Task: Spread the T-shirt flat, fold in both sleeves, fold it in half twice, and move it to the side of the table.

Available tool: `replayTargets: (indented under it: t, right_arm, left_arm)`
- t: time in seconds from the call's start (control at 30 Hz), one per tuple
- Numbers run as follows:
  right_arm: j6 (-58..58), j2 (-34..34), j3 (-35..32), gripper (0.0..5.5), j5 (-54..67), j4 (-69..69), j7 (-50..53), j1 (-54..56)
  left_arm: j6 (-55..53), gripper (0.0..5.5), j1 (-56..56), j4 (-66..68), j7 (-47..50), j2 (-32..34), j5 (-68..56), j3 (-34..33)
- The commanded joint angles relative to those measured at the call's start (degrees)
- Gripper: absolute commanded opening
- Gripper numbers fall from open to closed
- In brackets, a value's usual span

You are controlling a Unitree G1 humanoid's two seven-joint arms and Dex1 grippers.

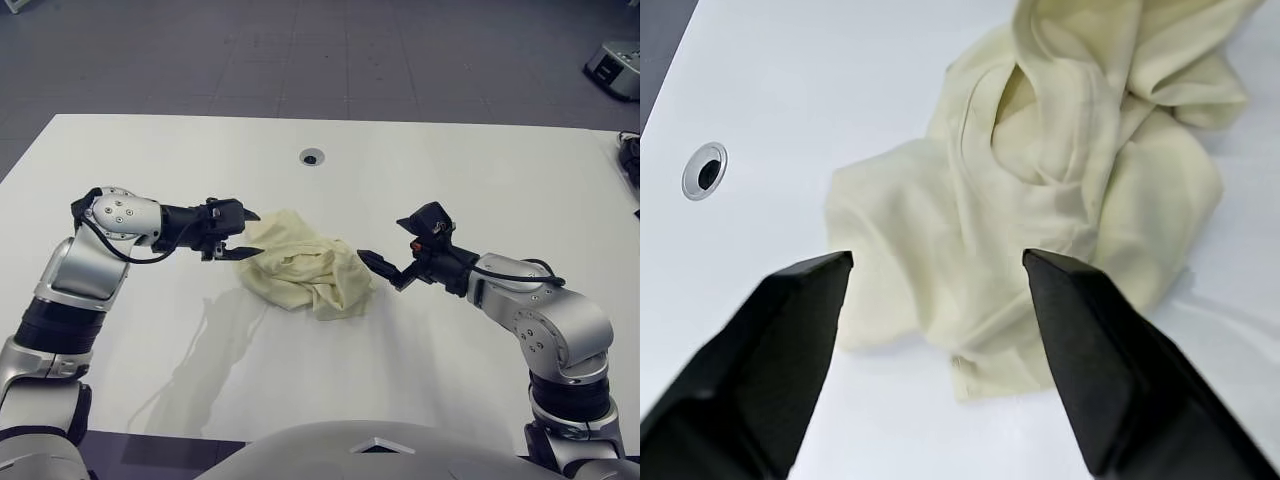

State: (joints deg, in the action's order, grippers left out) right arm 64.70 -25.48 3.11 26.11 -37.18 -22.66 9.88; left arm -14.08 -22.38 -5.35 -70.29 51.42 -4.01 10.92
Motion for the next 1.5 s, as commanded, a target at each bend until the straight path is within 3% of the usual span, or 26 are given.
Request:
replayTargets:
  t: [0.03, 0.1, 0.17, 0.9, 1.23, 1.5]
  right_arm:
    - [-0.5, -0.7, 0.7, 5.4, -0.2, 0.2, 0.1, -0.1]
    - [-0.7, -0.9, 1.1, 5.4, -0.4, 0.2, 0.2, -0.2]
    - [-1.0, -1.1, 1.5, 5.4, -0.8, 0.2, 0.3, -0.2]
    - [-2.7, -2.5, 2.9, 5.4, -2.1, 0.8, -0.3, -0.2]
    - [-0.4, -4.9, -0.4, 5.4, 6.7, -2.4, -7.5, -1.6]
    - [-2.5, 0.5, 2.9, 5.4, 6.0, 7.4, -5.0, -1.9]
  left_arm:
    - [1.9, 3.89, 1.8, -0.5, -2.0, 2.3, 2.2, 2.4]
    - [3.3, 4.21, 2.0, 0.6, -1.4, 1.9, 3.9, 3.8]
    - [4.4, 3.97, 1.8, 1.5, -0.4, 0.4, 4.9, 4.6]
    - [5.9, 0.02, 2.7, -0.6, 1.4, -2.1, 7.6, 6.4]
    - [0.9, 0.02, -3.0, -6.3, 1.0, -1.7, 2.0, 0.7]
    - [-0.6, 0.02, -4.4, -8.7, -0.1, -0.2, 0.9, -0.1]
